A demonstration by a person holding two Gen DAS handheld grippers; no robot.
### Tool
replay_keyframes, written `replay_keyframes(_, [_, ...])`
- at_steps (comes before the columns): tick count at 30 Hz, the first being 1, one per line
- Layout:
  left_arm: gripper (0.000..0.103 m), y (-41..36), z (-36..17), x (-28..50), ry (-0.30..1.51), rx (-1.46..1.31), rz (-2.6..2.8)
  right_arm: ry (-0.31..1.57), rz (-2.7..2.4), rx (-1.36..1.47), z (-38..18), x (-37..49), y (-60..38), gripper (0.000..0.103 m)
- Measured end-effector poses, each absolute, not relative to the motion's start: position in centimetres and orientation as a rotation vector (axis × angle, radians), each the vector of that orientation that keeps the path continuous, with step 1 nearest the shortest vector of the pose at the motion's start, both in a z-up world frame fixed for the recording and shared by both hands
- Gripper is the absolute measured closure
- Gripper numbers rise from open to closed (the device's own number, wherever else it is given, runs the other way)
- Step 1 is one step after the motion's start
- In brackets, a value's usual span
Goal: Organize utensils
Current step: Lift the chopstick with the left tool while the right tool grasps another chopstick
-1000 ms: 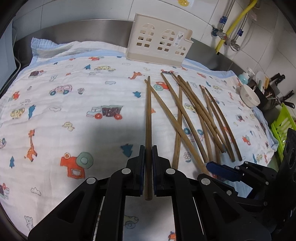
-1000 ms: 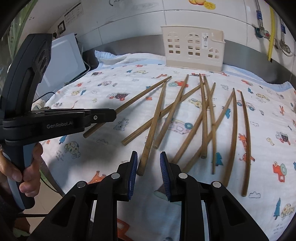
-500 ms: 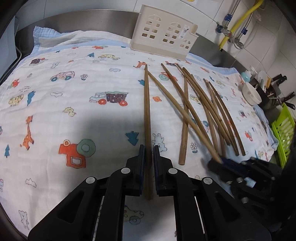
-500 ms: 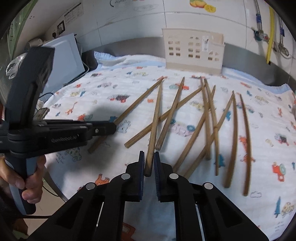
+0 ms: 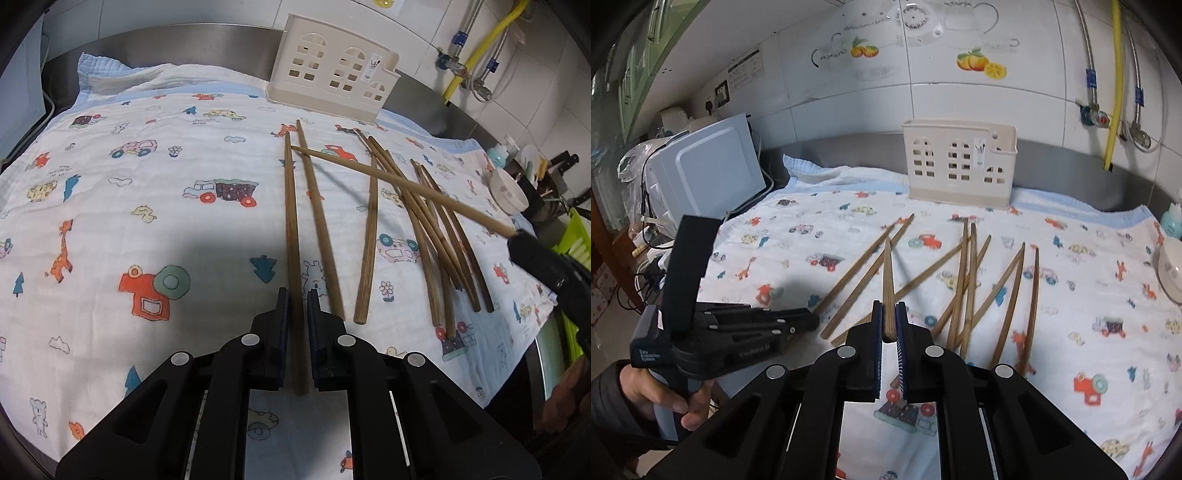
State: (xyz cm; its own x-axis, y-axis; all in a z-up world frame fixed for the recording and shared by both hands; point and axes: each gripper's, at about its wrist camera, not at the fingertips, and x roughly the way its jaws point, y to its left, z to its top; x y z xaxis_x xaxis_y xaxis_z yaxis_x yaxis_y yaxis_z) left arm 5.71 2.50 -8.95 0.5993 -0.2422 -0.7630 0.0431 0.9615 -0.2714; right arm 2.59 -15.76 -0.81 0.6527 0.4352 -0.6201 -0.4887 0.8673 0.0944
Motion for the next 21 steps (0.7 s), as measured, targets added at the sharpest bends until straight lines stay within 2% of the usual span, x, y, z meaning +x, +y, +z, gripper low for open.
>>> replay_keyframes(21, [0.096, 2.0, -8.3, 5.6, 0.910, -0.180, -0.160, 0.624, 0.549, -0.126, 1.9, 3.1, -15.6, 0.096])
